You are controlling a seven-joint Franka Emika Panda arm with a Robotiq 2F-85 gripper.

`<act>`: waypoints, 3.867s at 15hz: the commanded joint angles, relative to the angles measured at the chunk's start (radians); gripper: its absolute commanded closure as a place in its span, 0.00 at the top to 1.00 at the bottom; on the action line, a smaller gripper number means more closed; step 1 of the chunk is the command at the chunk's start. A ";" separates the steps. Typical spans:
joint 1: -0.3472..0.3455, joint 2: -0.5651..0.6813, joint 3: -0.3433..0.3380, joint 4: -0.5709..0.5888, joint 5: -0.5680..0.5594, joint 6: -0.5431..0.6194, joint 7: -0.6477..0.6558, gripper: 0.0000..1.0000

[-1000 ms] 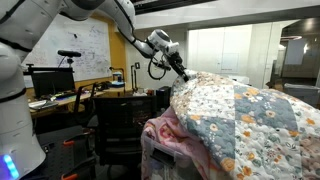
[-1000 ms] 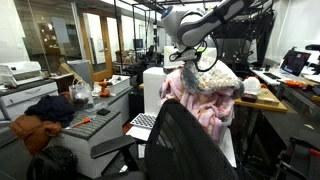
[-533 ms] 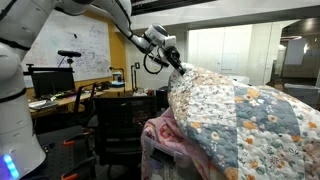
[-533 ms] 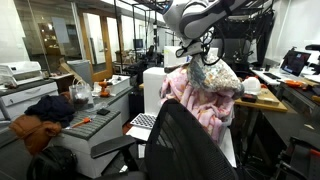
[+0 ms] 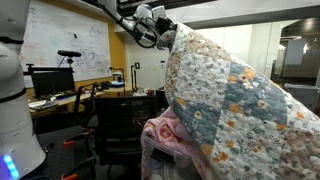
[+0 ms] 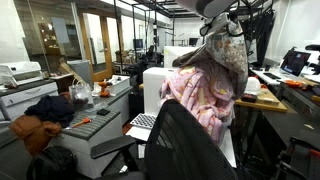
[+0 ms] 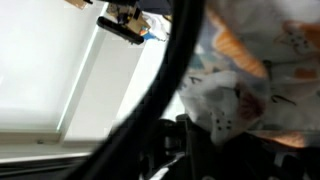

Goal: Move the blanket to the chair

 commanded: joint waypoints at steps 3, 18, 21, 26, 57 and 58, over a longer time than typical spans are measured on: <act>-0.018 -0.109 0.080 -0.100 -0.252 -0.179 -0.008 0.01; -0.022 -0.066 0.203 -0.038 -0.504 -0.203 -0.036 0.01; -0.001 -0.041 0.233 -0.020 -0.553 -0.200 -0.043 0.01; 0.034 0.006 0.264 0.015 -0.639 -0.189 -0.060 0.01; 0.138 0.096 0.400 0.068 -0.332 0.267 -0.322 0.01; 0.144 0.096 0.406 0.067 -0.304 0.282 -0.341 0.01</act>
